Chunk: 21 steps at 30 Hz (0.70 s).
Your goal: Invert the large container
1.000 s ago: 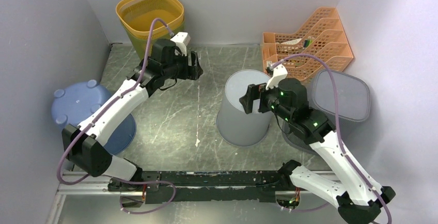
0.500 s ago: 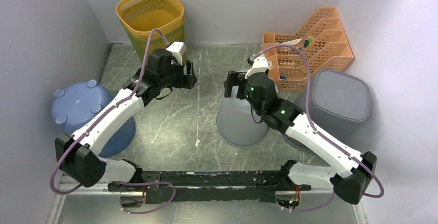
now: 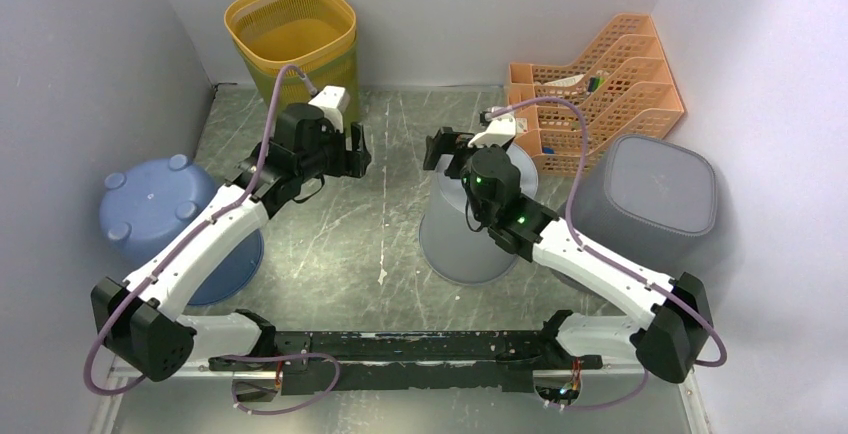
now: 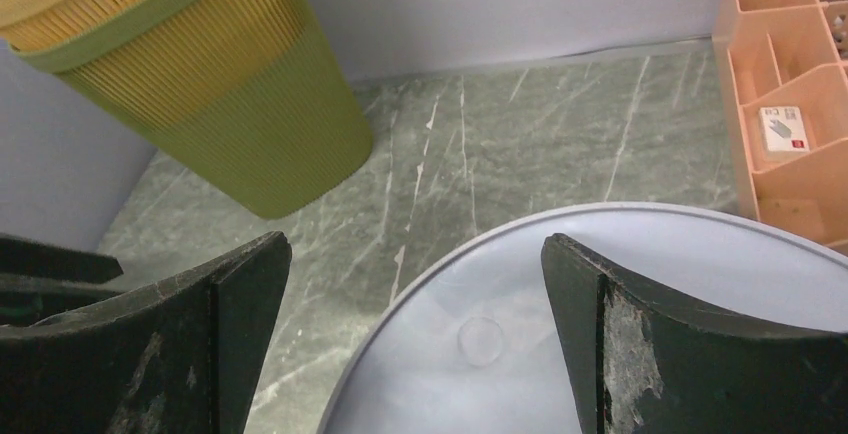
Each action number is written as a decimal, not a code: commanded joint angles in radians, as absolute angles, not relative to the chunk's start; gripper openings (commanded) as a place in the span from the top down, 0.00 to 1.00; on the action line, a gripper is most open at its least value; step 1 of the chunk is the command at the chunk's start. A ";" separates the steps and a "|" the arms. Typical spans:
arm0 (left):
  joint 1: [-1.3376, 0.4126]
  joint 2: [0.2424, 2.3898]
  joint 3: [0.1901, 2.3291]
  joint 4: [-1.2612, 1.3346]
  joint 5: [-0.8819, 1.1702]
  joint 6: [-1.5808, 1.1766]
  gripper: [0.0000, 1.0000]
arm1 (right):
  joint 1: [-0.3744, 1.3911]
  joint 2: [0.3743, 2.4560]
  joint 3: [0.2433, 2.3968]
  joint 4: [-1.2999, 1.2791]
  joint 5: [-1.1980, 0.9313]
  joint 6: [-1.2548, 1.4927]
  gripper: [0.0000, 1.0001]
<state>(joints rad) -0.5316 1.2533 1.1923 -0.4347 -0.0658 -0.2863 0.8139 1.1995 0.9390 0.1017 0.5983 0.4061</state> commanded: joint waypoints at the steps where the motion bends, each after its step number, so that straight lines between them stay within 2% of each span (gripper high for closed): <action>1: -0.534 1.218 1.176 -0.445 -0.098 -0.267 0.17 | 0.818 1.326 0.808 -0.123 0.594 0.448 0.00; 21: -0.533 1.171 1.130 -0.459 -0.133 -0.265 0.17 | 0.817 1.425 0.849 0.017 0.622 0.344 0.00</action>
<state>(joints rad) -0.5316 1.2011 1.1439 -0.4583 -0.1112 -0.2802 0.8204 1.3201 0.9375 0.3164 0.6434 0.2520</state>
